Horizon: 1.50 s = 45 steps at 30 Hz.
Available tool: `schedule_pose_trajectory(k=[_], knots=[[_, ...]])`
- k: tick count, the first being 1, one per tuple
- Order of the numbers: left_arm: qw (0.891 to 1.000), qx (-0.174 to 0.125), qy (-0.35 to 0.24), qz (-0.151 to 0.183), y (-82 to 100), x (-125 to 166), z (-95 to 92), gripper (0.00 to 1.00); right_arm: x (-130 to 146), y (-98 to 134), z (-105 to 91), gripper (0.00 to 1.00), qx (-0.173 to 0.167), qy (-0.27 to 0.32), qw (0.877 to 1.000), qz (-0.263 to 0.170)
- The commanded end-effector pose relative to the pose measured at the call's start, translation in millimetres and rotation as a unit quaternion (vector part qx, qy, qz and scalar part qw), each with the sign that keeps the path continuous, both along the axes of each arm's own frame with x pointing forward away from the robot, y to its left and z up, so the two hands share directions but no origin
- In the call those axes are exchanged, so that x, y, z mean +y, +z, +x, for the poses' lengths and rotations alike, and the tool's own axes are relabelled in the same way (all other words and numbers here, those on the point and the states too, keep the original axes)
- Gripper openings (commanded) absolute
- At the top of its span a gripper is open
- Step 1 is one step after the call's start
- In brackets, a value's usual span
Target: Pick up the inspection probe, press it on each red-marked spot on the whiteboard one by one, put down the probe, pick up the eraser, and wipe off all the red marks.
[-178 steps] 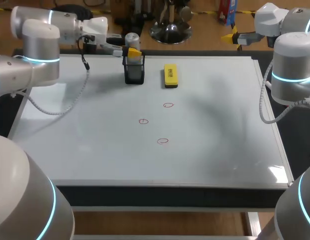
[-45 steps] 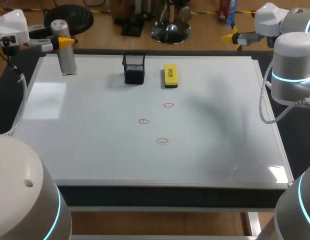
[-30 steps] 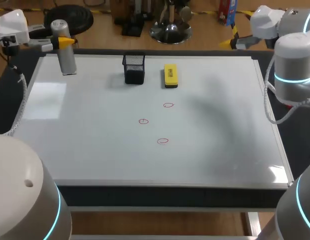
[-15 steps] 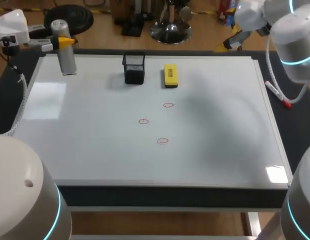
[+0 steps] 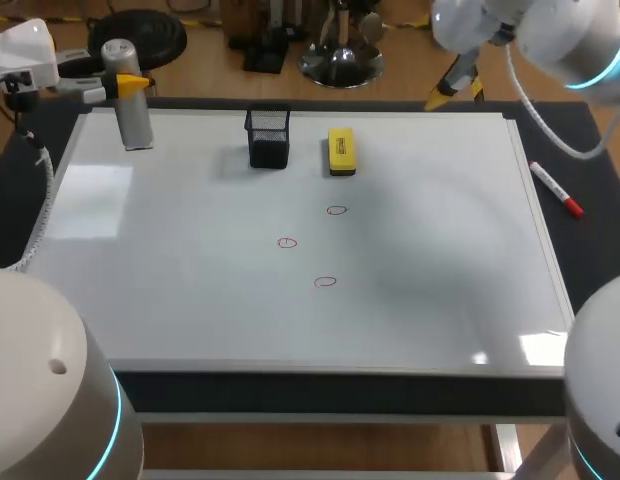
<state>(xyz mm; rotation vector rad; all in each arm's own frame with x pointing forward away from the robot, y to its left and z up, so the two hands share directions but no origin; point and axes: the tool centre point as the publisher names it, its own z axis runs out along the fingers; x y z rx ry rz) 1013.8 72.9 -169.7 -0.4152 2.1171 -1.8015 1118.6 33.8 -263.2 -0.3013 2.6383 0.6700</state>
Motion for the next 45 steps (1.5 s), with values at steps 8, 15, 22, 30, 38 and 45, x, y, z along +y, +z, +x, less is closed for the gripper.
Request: schedule_pose_trajectory(k=[8, 15, 22, 30, 38, 45], knots=[[1.000, -0.002, 0.001, -0.001, 0.3, 0, -0.2, 0.00, 13, -8, 5.9, 1.00, 0.071, 0.167, 0.939, -0.294], [1.000, -0.002, 0.001, -0.001, 0.3, 0, -0.2, 0.00, 14, -13, 7.3, 1.00, 0.057, 0.208, 0.918, -0.334], [1.000, -0.002, 0.001, -0.001, 0.3, 0, -0.2, 0.00, 13, -8, 7.4, 1.00, 0.073, 0.194, 0.922, -0.327], [1.000, -0.002, 0.001, -0.001, 0.3, 0, -0.2, 0.00, 13, -8, 7.4, 1.00, 0.073, 0.194, 0.922, -0.327], [1.000, -0.002, 0.001, -0.001, 0.3, 0, -0.2, 0.00, 16, -14, 8.1, 1.00, 0.069, 0.209, 0.922, -0.318], [1.000, -0.002, 0.001, -0.001, 0.3, 0, -0.2, 0.00, 27, -41, -1.1, 1.00, 0.059, 0.278, 0.919, -0.275]])
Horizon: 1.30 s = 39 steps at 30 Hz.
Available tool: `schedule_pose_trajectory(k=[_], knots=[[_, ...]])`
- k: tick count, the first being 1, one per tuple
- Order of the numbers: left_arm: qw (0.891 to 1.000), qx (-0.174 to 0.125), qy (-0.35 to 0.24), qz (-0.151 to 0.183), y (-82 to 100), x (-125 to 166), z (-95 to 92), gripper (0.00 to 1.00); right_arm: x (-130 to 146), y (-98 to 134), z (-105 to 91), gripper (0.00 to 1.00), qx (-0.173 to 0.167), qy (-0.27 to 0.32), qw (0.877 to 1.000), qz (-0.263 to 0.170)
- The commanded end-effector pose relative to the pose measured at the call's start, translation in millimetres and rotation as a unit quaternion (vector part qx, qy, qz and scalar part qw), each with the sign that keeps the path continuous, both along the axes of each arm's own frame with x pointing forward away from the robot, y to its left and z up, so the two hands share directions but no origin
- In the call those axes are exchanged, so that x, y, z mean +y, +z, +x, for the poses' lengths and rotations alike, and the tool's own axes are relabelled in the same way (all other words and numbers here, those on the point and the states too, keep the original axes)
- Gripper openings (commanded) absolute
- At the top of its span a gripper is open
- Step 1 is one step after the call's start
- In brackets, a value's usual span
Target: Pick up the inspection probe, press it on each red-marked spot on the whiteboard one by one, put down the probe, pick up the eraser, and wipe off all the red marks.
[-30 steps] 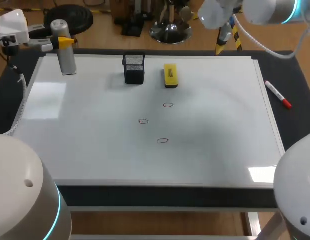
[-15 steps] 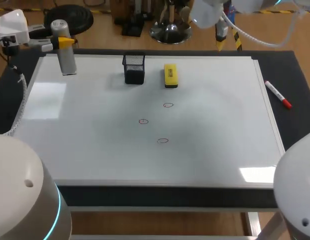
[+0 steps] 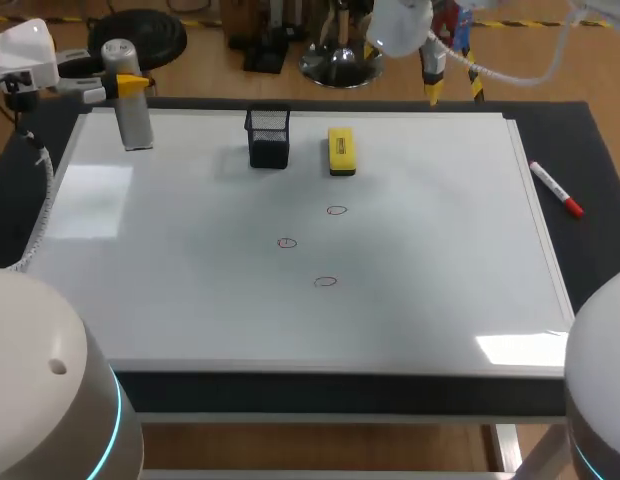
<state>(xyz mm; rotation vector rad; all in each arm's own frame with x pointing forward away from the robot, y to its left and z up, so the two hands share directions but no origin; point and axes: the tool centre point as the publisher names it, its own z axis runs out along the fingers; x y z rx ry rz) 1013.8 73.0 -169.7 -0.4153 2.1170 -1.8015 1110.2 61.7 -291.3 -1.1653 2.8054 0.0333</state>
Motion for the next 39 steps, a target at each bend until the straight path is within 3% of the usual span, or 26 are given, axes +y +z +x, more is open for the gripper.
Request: schedule_pose_trajectory(k=[1, 11, 20, 27, 30, 39], knots=[[1.000, -0.002, 0.001, -0.001, 0.3, 0, -0.2, 0.00, 0, -16, 5.9, 1.00, 0.025, 0.031, 0.999, 0.003], [1.000, -0.002, 0.001, -0.001, 0.3, 0, -0.2, 0.00, 19, -40, -5.0, 1.00, 0.041, 0.201, 0.979, -0.002], [1.000, -0.002, 0.001, -0.001, 0.3, 0, -0.2, 0.00, 45, -63, -15.1, 1.00, 0.054, 0.298, 0.953, -0.006], [1.000, -0.002, 0.001, -0.001, 0.3, 0, -0.2, 0.00, 64, -82, -22.8, 1.00, 0.063, 0.326, 0.943, -0.010], [1.000, -0.002, 0.001, -0.001, 0.3, 0, -0.2, 0.00, 72, -89, -25.8, 1.00, 0.067, 0.343, 0.936, -0.033], [1.000, -0.002, 0.001, -0.001, 0.3, 0, -0.2, 0.00, 86, -107, -33.3, 1.00, 0.069, 0.361, 0.930, -0.023]])
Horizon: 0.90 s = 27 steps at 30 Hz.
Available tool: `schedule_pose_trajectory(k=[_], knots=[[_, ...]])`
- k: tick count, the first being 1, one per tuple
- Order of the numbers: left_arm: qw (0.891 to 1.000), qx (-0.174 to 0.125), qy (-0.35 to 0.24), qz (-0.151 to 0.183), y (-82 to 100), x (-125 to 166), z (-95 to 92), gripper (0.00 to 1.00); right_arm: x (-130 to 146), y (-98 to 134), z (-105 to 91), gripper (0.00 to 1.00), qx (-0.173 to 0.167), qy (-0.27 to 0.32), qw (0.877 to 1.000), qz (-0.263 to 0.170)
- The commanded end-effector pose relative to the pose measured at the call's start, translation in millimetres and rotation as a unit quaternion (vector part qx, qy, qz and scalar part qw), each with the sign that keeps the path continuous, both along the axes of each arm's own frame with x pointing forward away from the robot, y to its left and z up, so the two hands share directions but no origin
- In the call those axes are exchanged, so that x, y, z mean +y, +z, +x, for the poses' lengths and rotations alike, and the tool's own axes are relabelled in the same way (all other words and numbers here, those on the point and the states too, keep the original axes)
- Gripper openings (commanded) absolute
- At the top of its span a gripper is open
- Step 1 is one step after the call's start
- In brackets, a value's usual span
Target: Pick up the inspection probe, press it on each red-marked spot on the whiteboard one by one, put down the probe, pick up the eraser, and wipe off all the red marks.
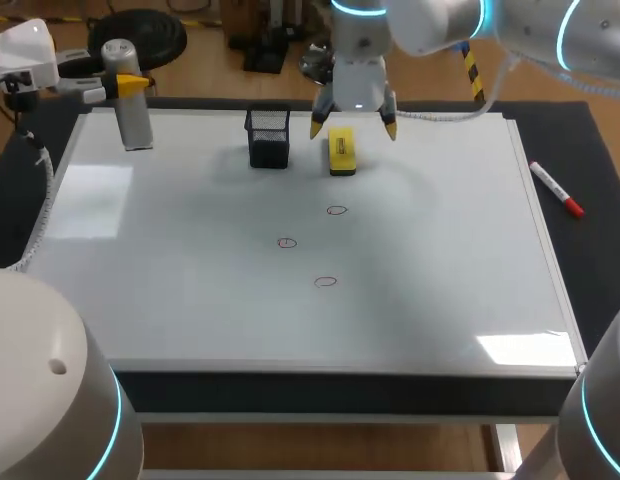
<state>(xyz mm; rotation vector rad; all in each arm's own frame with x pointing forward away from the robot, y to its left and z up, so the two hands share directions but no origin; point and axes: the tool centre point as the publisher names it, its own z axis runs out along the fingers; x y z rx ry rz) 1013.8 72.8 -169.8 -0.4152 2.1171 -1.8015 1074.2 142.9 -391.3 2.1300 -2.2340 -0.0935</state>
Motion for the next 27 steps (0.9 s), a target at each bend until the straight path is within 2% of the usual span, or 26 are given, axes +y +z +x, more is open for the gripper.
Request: schedule_pose_trajectory(k=[1, 11, 27], knots=[[1.000, -0.002, 0.001, -0.001, 0.4, 0, -0.2, 0.00, 4, -9, 2.2, 1.00, 0.004, -0.001, 1.000, 0.003], [1.000, -0.002, 0.001, -0.001, 0.4, 0, -0.2, 0.00, 5, -18, 2.6, 1.00, -0.008, -0.002, 1.000, -0.002], [1.000, -0.002, 0.001, -0.001, 0.4, 0, -0.2, 0.00, 8, -25, 0.3, 1.00, -0.003, 0.003, 1.000, 0.000]])
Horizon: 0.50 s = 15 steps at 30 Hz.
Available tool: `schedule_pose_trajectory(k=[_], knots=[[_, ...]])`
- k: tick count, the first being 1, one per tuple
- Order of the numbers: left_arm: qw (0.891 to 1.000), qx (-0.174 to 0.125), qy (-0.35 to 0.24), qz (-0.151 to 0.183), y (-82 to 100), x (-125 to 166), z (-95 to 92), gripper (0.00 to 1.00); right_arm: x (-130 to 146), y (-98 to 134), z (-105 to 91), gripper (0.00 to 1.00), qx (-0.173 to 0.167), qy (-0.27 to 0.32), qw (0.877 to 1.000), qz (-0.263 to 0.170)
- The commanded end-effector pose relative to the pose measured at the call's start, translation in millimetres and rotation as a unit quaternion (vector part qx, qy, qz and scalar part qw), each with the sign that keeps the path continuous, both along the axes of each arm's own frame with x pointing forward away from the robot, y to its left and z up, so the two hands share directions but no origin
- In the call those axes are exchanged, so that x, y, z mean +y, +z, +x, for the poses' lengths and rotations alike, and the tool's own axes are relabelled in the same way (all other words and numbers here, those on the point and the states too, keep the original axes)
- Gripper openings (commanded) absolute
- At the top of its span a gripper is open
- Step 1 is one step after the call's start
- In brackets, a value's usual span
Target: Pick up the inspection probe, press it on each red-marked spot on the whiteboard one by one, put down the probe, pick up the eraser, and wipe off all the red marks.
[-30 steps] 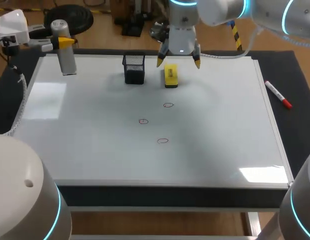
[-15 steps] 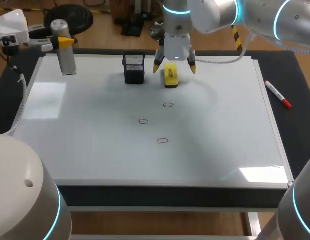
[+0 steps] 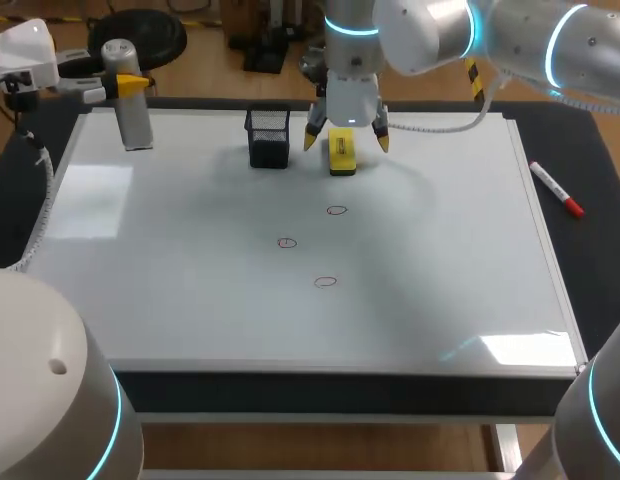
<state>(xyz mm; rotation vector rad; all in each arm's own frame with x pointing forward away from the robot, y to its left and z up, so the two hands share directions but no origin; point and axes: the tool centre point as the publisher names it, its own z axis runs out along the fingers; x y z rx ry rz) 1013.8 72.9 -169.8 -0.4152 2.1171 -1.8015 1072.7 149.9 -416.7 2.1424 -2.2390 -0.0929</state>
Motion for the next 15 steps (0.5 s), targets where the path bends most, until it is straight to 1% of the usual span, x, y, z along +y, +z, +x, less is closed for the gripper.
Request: schedule_pose_trajectory(k=[1, 2, 3, 4, 11, 15], knots=[[1.000, -0.002, 0.001, -0.001, 0.4, 0, -0.2, 0.00, 1, 0, 1.7, 0.95, 0.003, 0.002, 1.000, -0.004], [1.000, -0.002, 0.001, -0.001, 0.4, 0, -0.2, 0.00, 1, 0, 1.6, 0.65, 0.003, 0.002, 1.000, -0.004], [1.000, -0.002, 0.001, -0.001, 0.4, 0, -0.2, 0.00, 1, -1, 1.5, 0.40, 0.004, 0.002, 1.000, -0.005], [1.000, -0.002, 0.001, -0.001, 0.4, 0, -0.2, 0.00, 1, -1, 1.5, 0.00, 0.004, 0.002, 1.000, -0.006], [1.000, -0.002, 0.001, -0.001, 0.4, 0, -0.2, 0.00, -6, 8, 0.0, 0.00, -0.002, -0.003, 1.000, -0.006], [1.000, -0.002, 0.001, -0.001, 0.4, 0, -0.2, 0.00, -14, 13, 0.4, 0.00, -0.009, -0.020, 1.000, -0.007]])
